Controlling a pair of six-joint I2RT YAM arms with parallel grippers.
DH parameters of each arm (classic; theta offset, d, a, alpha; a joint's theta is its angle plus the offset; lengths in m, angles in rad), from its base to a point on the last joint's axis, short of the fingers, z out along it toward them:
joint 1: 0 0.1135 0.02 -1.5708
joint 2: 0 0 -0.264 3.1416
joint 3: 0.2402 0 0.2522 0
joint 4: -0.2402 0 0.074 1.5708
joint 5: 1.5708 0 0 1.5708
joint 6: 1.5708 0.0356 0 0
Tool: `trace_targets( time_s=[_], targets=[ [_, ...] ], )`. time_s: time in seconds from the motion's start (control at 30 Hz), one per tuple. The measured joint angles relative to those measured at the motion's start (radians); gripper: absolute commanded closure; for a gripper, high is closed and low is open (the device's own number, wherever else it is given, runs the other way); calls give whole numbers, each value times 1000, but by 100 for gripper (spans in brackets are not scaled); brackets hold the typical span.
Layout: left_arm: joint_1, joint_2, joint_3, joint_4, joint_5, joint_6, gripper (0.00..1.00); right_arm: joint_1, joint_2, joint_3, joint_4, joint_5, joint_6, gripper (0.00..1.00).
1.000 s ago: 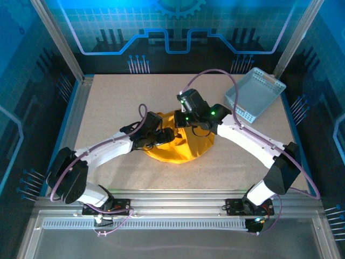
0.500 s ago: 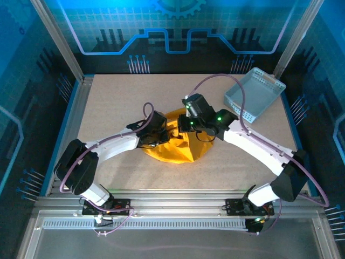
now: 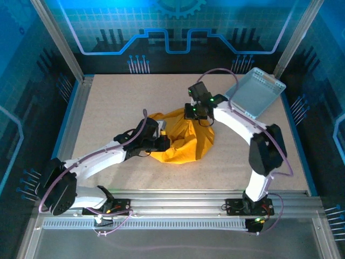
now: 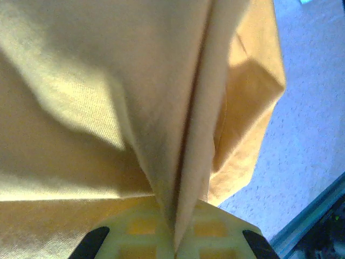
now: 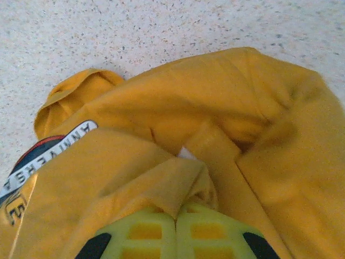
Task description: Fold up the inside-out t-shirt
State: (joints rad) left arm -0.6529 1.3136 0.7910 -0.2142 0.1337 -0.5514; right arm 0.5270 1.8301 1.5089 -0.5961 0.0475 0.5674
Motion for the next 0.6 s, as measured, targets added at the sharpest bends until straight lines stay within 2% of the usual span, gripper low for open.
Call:
trace_targets(
  time_s=[0.13, 0.2, 0.33, 0.47, 0.6],
  targets=[
    [0, 22, -24, -13, 19, 11, 100, -5, 75, 60, -18, 58, -65, 51],
    [2, 37, -23, -12, 20, 9, 100, -2, 56, 59, -36, 81, -92, 46],
    [31, 51, -25, 6, 29, -4, 100, 58, -99, -26, -44, 109, -113, 48],
    [90, 55, -29, 45, 51, -30, 100, 203, -304, -150, -35, 100, -90, 57],
    [111, 57, -29, 64, 64, -35, 100, 255, -344, -241, 2, 64, -50, 61]
  ],
)
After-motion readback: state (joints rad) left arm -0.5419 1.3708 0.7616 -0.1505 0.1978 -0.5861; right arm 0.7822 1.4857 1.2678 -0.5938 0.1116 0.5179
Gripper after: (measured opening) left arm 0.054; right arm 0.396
